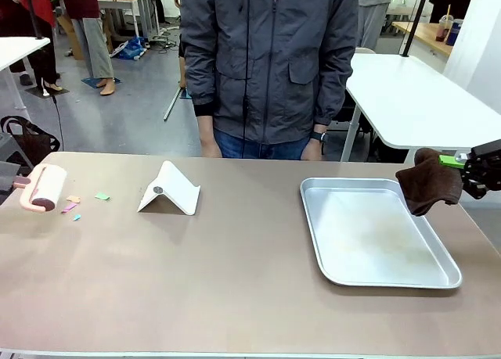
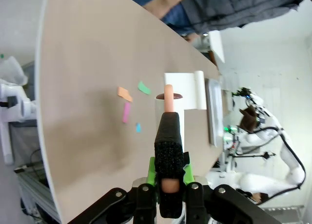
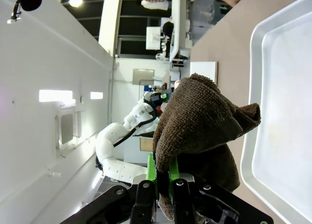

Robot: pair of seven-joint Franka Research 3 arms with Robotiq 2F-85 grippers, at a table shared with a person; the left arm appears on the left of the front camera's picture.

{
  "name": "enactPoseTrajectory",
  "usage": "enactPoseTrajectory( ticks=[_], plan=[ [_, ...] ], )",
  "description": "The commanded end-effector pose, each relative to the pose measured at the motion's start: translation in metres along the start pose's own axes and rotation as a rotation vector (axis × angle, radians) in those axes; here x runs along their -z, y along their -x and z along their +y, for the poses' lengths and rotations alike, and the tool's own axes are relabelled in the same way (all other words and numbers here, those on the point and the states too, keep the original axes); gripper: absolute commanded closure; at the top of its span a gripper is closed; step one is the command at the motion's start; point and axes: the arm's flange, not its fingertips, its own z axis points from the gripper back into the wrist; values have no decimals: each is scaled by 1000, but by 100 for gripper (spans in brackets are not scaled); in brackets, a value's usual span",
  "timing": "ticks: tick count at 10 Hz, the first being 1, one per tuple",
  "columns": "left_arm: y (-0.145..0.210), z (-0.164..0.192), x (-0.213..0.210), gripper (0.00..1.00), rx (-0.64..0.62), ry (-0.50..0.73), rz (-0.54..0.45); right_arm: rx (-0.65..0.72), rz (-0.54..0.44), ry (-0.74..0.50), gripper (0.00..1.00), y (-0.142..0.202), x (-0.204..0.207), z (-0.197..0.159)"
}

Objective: Clean the surface of the table.
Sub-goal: Clean the area not pointed to by the person.

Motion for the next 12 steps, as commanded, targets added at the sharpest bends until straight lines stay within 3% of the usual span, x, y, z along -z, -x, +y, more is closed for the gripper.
enactPoseTrajectory(
  ticks=[1, 9, 12],
  plan=[
    [8, -4, 7, 97, 8, -69, -26, -9, -4, -23, 89, -3, 2, 5],
    [-6, 19, 20, 97, -108, -212, -43, -9, -4, -23, 89, -3, 2, 5],
    [-10, 31, 34, 97, -161, -263, -8, -9, -4, -23, 89, -3, 2, 5]
  ],
)
